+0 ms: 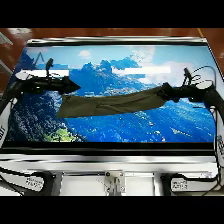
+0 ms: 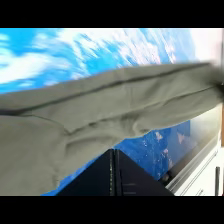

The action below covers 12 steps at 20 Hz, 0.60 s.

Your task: Fold the shirts.

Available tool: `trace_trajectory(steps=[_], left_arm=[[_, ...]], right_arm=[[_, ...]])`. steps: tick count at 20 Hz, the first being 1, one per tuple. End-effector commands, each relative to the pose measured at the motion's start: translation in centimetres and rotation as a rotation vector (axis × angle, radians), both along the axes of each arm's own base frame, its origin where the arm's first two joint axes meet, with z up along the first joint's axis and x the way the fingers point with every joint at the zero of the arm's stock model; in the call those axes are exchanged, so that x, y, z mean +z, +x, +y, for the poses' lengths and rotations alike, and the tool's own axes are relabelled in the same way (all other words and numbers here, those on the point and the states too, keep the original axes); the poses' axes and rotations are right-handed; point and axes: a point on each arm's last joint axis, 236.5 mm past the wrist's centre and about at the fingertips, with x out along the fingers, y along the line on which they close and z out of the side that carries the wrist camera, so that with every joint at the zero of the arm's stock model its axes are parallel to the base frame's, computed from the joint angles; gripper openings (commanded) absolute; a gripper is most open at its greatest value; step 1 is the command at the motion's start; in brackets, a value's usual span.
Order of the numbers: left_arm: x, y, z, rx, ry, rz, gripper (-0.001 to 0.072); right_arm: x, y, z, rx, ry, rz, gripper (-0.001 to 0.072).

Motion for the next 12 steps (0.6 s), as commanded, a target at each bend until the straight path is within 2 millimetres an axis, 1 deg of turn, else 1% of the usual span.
trace_trajectory(steps=[1, 2, 4, 5, 7, 9, 11, 12], left_arm=[[-2.5, -1.8, -7.6, -0.08, 0.02, 0.017, 0.0049], [-3.5, -3.1, -10.3, -0.114, 0.022, 0.048, 0.0049], [-5.1, -5.0, -14.9, -0.147, 0.029, 0.071, 0.0049], [-5.5, -5.9, -17.4, -0.155, 0.028, 0.06, 0.0049], [-5.9, -7.0, -21.3, -0.144, 0.02, 0.031, 0.0049], [-5.8, -7.1, -24.2, -0.078, -0.011, 0.009, 0.0049], [-5.5, -7.2, -26.5, -0.017, -0.071, 0.037, 0.0049], [-5.4, -7.7, -27.7, -0.026, -0.096, 0.055, 0.0049]], right_arm=[[8.2, -2.5, 1.6, 0.026, 0.02, -0.108, 0.0061], [9.8, -3.6, 2.1, 0.036, 0.035, -0.114, 0.0061], [12.7, -5.5, 2.9, 0.048, 0.051, -0.137, 0.0061], [14.2, -6.4, 3.2, 0.046, 0.055, -0.155, 0.0061], [17.2, -7.8, 3.6, 0.025, 0.059, -0.21, 0.0061], [19.6, -9.1, 3.8, -0.004, 0.069, -0.248, 0.0061], [20.7, -10.2, 4.1, -0.016, 0.084, -0.248, 0.0061], [20.7, -10.8, 4.3, -0.008, 0.089, -0.234, 0.0061]])
